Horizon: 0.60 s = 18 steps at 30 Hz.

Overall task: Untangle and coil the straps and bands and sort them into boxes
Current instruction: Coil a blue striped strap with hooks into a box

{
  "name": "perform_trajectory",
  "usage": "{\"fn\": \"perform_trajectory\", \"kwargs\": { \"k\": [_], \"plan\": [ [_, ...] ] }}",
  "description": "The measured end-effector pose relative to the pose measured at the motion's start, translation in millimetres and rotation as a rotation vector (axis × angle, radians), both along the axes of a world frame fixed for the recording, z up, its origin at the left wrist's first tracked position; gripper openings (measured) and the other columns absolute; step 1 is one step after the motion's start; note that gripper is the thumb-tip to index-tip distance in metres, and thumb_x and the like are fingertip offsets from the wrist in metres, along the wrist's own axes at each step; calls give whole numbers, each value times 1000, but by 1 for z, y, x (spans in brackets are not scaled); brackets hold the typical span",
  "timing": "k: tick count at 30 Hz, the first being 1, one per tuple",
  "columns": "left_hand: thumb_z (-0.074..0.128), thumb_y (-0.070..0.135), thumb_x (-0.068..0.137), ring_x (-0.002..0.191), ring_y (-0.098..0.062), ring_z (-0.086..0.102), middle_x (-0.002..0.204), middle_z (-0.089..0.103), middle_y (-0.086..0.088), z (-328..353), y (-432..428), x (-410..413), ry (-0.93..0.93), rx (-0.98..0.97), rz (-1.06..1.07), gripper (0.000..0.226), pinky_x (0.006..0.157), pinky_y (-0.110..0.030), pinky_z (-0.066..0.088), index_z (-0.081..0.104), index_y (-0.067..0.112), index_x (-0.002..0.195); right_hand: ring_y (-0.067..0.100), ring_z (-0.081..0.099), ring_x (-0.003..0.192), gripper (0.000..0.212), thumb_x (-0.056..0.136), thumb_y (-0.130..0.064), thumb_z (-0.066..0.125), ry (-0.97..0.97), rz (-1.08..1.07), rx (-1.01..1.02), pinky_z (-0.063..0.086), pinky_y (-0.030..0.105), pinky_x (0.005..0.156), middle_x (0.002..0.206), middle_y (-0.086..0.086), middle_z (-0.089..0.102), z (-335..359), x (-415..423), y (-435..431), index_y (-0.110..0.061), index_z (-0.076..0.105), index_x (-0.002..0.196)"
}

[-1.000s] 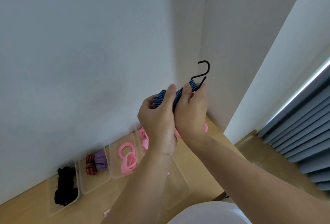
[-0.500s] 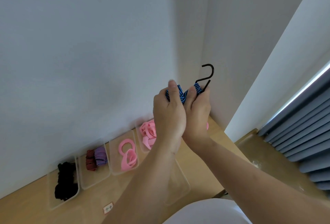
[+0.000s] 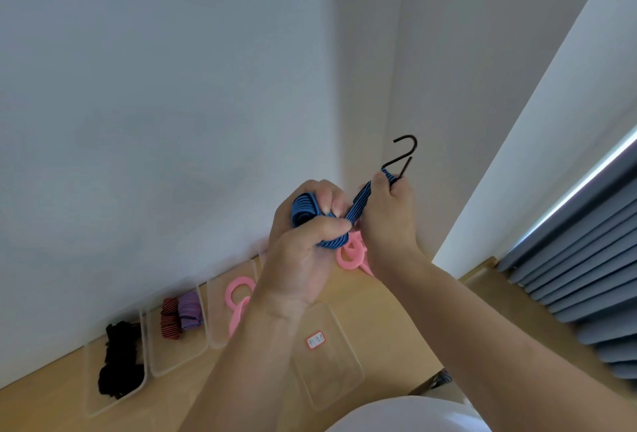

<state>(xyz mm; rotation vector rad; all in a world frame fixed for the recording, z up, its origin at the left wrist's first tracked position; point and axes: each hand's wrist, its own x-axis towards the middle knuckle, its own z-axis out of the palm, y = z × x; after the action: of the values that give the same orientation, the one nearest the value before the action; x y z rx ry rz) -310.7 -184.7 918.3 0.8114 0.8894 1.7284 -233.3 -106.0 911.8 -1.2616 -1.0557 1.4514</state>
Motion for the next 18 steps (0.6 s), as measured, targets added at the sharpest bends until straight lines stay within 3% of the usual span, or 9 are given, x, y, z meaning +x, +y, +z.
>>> {"fn": "perform_trajectory", "kwargs": {
  "k": [3, 7, 10, 13, 15, 18],
  "plan": [
    [61, 2, 54, 87, -19, 50, 84, 41, -7, 0, -3, -5, 96, 11, -63, 23, 78, -31, 42, 52, 19, 67, 16, 42, 58, 28, 103, -17, 39, -39, 31, 41, 37, 34, 56, 59, -6, 43, -1, 0, -11, -12, 37, 75],
    [61, 4, 54, 79, -19, 52, 80, 49, -3, 3, -3, -3, 82, -88, -84, 28, 71, -34, 36, 54, 16, 78, 5, 40, 50, 25, 106, -15, 37, -123, -14, 308, 36, 23, 49, 61, -3, 45, 2, -1, -25, -10, 39, 81],
    [70, 2, 64, 78, -22, 58, 82, 60, -6, 3, 2, 10, -66, -175, 135, 32, 72, -35, 45, 52, 16, 86, 5, 40, 49, 27, 107, -15, 37, -160, -73, 451, 32, 19, 48, 61, -8, 40, 8, -1, -32, -16, 36, 81],
    [86, 19, 73, 88, -34, 63, 94, 65, -25, 1, 5, 27, -116, -216, 483, 28, 83, -45, 55, 60, 14, 83, 4, 47, 51, 23, 107, -17, 36, -181, -85, 528, 33, 17, 49, 61, -10, 46, 7, -3, -33, -11, 40, 85],
    [92, 18, 72, 97, -34, 71, 106, 71, -27, 3, 5, 35, -156, -186, 551, 34, 93, -47, 58, 67, 7, 92, 7, 46, 53, 24, 106, -21, 36, -195, -112, 549, 32, 18, 50, 63, -6, 46, 5, -6, -32, -9, 40, 85],
    [78, 33, 76, 104, -26, 73, 108, 76, -11, 13, 6, 45, -124, -191, 493, 43, 96, -40, 57, 68, 1, 103, 8, 45, 58, 22, 102, -25, 37, -220, -152, 581, 33, 19, 55, 67, -3, 46, 3, -6, -31, -14, 39, 83]
  ]
}}
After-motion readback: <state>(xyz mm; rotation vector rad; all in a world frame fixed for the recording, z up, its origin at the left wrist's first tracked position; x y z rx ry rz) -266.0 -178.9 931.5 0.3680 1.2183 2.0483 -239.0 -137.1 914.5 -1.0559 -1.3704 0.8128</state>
